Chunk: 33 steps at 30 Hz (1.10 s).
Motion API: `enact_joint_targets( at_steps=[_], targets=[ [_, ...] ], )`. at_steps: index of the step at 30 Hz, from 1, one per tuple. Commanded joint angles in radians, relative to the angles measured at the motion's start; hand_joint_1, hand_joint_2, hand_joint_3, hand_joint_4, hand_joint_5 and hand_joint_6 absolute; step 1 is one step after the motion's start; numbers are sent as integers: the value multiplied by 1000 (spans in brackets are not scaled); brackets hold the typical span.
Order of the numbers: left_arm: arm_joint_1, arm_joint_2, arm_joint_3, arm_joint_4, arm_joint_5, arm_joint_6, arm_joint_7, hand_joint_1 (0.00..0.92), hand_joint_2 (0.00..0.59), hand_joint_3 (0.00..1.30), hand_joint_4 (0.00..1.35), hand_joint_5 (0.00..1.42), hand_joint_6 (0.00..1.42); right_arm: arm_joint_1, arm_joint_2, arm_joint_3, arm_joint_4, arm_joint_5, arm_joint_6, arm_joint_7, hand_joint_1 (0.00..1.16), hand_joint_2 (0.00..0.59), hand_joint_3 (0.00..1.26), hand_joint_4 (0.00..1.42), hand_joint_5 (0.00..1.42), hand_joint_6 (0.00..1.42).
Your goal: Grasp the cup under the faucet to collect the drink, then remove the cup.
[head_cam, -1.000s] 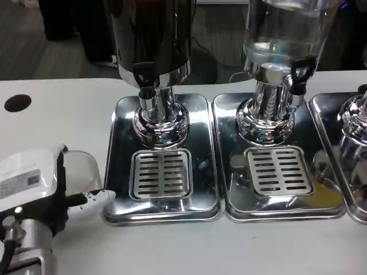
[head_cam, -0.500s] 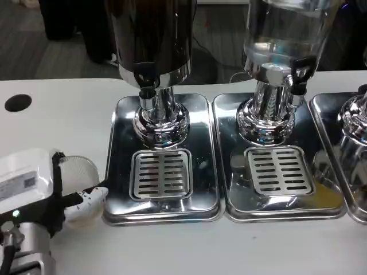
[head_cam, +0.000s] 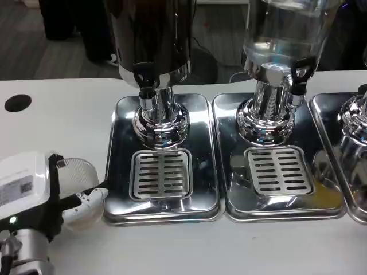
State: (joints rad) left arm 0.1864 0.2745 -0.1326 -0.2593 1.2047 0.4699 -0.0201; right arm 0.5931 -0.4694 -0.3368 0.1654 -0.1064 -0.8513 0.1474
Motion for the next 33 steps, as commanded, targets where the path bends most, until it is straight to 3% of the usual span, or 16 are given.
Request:
enact_joint_targets(
  at_steps=[1,26,33],
  targets=[
    [21,14,2,-8,-22,-14,32,285,140,506,622,847,992,6,5,8,-2,-7,-19,4,439,388,247,109,72,0],
    [99,19,32,-238,-25,-45,22,303,135,533,644,890,1048,13,1,22,16,3,-46,6,434,388,241,109,61,0],
    [13,14,21,-213,-11,-39,-25,301,135,533,644,891,1051,18,2,27,16,6,-62,10,431,384,240,109,61,0]
  ],
)
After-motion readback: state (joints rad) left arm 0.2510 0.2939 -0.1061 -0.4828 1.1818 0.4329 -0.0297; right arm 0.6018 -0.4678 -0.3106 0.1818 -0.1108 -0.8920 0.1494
